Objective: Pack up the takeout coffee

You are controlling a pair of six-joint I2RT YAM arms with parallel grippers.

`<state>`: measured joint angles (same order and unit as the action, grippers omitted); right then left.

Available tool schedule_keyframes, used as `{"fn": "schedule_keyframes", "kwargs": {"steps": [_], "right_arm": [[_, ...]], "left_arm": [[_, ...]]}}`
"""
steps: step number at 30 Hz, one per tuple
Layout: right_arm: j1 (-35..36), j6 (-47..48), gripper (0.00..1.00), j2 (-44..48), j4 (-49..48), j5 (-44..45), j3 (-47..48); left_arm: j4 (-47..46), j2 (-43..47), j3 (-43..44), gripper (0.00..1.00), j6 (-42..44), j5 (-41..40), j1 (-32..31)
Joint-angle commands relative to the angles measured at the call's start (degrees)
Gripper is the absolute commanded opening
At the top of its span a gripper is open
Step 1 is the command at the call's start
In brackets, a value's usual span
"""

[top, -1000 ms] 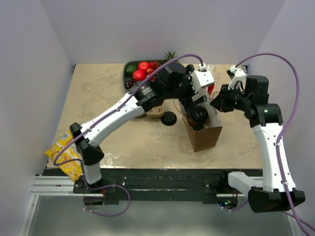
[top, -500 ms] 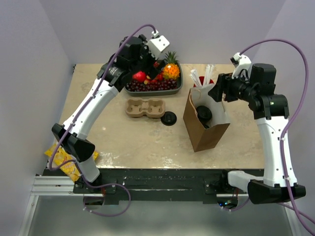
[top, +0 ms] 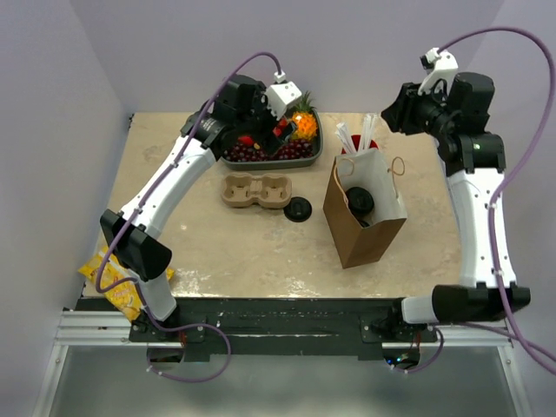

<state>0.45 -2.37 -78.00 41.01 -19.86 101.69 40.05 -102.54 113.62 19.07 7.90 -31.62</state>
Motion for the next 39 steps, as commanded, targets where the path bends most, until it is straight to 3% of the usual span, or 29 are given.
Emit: {"fn": "schedule_keyframes", "kwargs": {"steps": [1, 7, 13, 23, 39], "right_arm": [[-0.3, -2.1, 0.38, -8.0, -8.8, 3.2, 0.0], [-0.3, 0.3, 0.39, -18.5, -11.7, 3.1, 1.6], [-1.9, 1.3, 0.47, -27.8, -10.6, 1.0, 7.4], [-2.0, -0.2, 0.45, -31.1, -15.6, 1.6, 4.5], [-1.9, -0.6, 0.46, -37.2, -13.9, 3.9, 11.1]], "left_arm": [[-0.3, 0.7, 2.5, 1.0, -0.3, 6.3, 0.2], [-4.6, 4.5, -4.4, 1.0, 2.5, 11.6, 0.2], [-6.7, 5.6, -9.2, 1.0, 7.0, 7.8, 0.1], [-4.2, 3.1, -8.1, 1.0, 12.5, 6.3, 0.5], [-4.1, 2.2, -8.1, 1.0, 11.5, 4.9, 2.3]]}}
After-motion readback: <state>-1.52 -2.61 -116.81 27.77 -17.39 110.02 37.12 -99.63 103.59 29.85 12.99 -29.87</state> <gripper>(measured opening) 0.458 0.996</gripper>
